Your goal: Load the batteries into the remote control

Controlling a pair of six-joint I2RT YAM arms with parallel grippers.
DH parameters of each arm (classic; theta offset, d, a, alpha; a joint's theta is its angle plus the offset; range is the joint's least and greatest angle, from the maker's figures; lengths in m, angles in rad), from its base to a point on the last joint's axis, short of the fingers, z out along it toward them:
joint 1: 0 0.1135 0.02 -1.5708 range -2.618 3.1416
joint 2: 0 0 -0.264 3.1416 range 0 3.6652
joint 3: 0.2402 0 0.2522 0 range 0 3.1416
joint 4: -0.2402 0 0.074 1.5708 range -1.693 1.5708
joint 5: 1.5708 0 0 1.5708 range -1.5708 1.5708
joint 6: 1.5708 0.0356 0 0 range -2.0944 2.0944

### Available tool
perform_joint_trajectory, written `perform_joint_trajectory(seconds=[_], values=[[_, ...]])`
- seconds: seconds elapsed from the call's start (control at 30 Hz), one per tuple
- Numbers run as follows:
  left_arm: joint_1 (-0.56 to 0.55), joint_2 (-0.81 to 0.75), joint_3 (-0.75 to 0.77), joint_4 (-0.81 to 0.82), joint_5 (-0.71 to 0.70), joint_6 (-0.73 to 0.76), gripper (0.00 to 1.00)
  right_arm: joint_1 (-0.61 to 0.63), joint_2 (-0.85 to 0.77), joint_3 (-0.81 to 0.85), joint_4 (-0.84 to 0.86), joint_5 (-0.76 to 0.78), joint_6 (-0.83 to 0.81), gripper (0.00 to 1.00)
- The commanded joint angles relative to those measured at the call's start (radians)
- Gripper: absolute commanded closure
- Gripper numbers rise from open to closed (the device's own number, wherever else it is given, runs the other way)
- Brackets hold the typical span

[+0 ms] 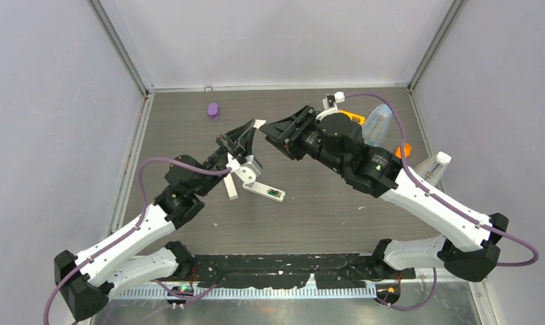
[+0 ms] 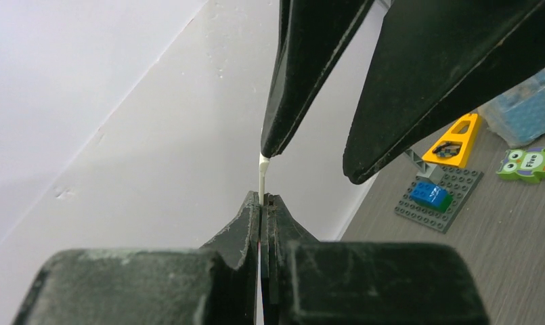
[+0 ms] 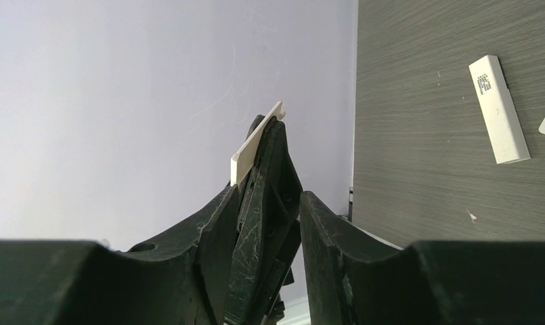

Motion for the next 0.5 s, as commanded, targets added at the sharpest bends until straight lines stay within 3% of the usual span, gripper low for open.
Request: perform_joint_trajectory(seconds=[0.0, 0.3, 0.47], values=[[-0.01, 0.004, -0.017, 0.093, 0.019, 0.08, 1.0, -0.009, -0.003, 0.006, 0.039, 0.039, 0.034, 0.56], [-0.011, 0.028, -0.024, 0.099, 0.019, 0.12, 1.0, -0.018, -0.036, -0.058, 0.143, 0.06, 0.015, 0.54], [-0.012, 0.028, -0.039, 0.114, 0.026, 0.121, 1.0, -0.025, -0.001, -0.056, 0.131, 0.049, 0.024, 0.59]])
